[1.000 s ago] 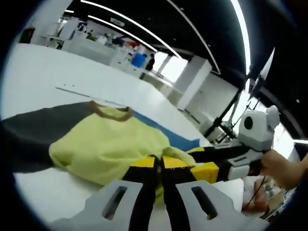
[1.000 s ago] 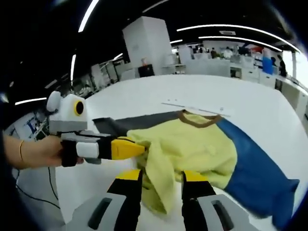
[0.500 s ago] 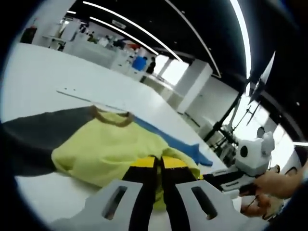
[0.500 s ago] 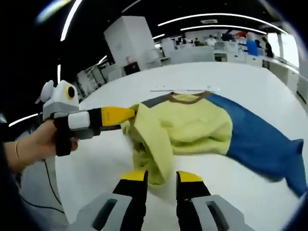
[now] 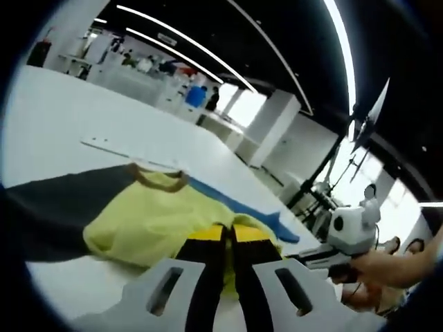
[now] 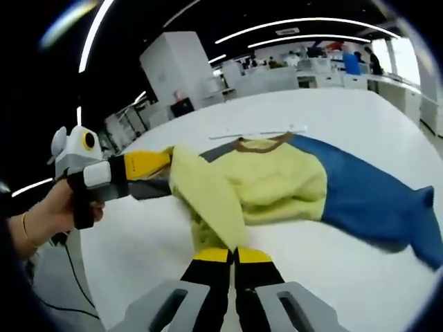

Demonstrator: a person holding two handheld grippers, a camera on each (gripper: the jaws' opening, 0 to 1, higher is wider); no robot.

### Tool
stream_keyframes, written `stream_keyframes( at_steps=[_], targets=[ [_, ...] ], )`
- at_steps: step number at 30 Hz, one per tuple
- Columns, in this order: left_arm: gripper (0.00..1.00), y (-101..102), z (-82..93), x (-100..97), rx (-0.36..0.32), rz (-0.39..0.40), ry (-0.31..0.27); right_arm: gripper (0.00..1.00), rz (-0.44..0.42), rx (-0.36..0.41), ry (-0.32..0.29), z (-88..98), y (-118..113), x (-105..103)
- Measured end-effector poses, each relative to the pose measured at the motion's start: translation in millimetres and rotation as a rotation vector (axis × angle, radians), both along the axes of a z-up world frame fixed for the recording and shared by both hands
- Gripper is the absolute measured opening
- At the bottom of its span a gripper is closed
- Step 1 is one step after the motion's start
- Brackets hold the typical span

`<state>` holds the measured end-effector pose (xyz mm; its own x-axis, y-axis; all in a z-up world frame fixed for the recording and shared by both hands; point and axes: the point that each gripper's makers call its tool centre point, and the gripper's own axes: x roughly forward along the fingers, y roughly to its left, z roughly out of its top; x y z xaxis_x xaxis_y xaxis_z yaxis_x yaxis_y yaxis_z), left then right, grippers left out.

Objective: Fold the garment on the visible template until the final outline fits inside the template.

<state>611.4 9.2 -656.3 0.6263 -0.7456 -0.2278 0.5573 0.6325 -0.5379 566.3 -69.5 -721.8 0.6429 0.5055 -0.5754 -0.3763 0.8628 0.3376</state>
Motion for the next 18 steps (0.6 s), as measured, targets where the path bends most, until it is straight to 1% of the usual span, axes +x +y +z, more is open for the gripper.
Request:
stream_keyframes(
  at_steps=[2,4,7,10,12,15,18],
  targets=[
    [0.00,5,4.9,1.2,-0.017,0.019,-0.004,0.00,-0.009,0.018,-0.017,9.2,-2,2],
    [0.00,8,11.0,0.6,-0.039,0.031,-0.007,0.00,-0.008,0.022,-0.036,16.8,-3,4],
    [0.00,13,22.2,-1.3,-0.059,0.044,-0.026,0.00,-0.007,0.023,-0.053,26.1,-5,6],
    [0.00,15,30.7,-4.3,-0.070,0.048,-0.037,0.00,-0.014,0.026,-0.090,42.4,-8,8],
    [0.00,16,34.7,-6.5,-0.074,0.050,-0.040,0.00,-0.012,0.016,-0.113,52.2,-9,8],
    [0.00,18,42.0,-11.1,-0.083,0.048,-0.049,0.00,-0.015,0.014,-0.136,65.3,-11,11],
    [0.00,22,47.9,-14.4,-0.093,0.050,-0.055,0.00,-0.005,0.009,-0.167,81.2,-8,9]
  ],
)
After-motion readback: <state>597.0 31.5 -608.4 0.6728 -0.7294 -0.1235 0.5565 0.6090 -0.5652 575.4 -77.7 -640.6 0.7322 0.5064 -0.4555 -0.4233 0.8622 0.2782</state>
